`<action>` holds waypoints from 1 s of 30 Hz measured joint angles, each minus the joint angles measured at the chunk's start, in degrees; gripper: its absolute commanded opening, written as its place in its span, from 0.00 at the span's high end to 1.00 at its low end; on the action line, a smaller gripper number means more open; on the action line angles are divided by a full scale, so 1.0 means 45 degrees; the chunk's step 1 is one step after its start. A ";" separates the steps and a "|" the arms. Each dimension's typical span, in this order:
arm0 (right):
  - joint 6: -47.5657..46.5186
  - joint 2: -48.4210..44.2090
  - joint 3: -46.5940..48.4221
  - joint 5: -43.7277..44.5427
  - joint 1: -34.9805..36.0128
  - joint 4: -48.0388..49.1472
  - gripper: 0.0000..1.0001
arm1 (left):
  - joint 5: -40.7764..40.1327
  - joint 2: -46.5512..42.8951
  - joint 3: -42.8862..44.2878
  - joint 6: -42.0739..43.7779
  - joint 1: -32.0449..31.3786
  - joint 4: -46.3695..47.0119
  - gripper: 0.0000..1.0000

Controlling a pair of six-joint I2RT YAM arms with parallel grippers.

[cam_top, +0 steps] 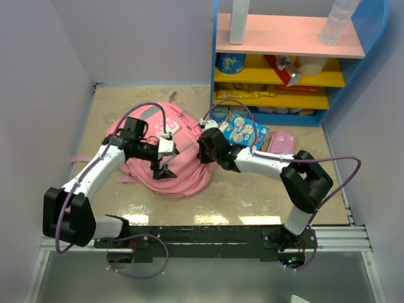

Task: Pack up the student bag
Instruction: Zip the student bag at the center of the board.

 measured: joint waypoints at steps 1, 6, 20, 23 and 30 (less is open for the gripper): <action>0.0165 -0.0005 -0.0068 -0.0005 0.0223 0.0010 1.00 | -0.0321 -0.0209 -0.0189 -0.1146 -0.0772 0.0466 0.00; 0.0976 -0.0180 -0.0515 -0.0141 0.1103 0.0253 1.00 | -0.2380 0.0010 -0.0933 -0.4333 -0.2098 0.3079 0.00; 0.2001 -0.0607 -0.0733 -0.1292 0.1598 0.0457 1.00 | -0.7130 -0.1141 -0.3424 -0.5751 -0.2603 0.4896 0.14; 0.2016 -0.0607 -0.0733 -0.1452 0.1734 0.0491 1.00 | -0.7606 -0.1132 -0.3429 -0.5795 -0.2603 0.5081 0.45; 0.1375 -0.0588 -0.0743 -0.1870 0.1729 0.0423 1.00 | -0.7106 -0.0884 -0.3395 -0.4920 -0.2652 0.4648 1.00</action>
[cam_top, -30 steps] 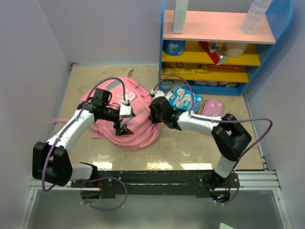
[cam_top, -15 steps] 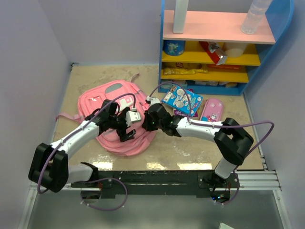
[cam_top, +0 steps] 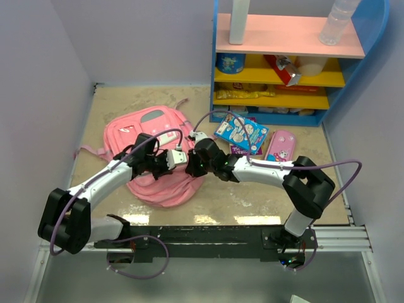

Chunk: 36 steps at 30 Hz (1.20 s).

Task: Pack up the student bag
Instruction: Zip the student bag at the center of the board.

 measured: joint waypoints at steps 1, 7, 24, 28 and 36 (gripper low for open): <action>-0.0219 0.0039 0.0005 -0.0219 -0.0117 -0.0029 1.00 | 0.0097 0.0005 0.0029 0.0350 0.0005 -0.0160 1.00; -0.1001 0.0272 0.0170 -0.1914 -0.1195 -0.0049 1.00 | 0.0287 -0.0243 0.0039 0.2113 0.0024 -0.0845 1.00; -0.2856 0.1559 0.2220 -0.3186 -0.1768 -0.0971 0.94 | 0.0661 -0.0801 0.0165 0.5799 0.0136 -0.3162 1.00; -0.2909 0.1700 0.2671 -0.2608 -0.1773 -0.1209 0.45 | 0.0656 -0.0792 0.0214 0.5901 0.0194 -0.3381 1.00; -0.2603 0.0763 0.2550 -0.0772 -0.3118 -0.0194 0.53 | 0.1549 -0.0680 0.0340 0.6518 0.0855 -0.5168 1.00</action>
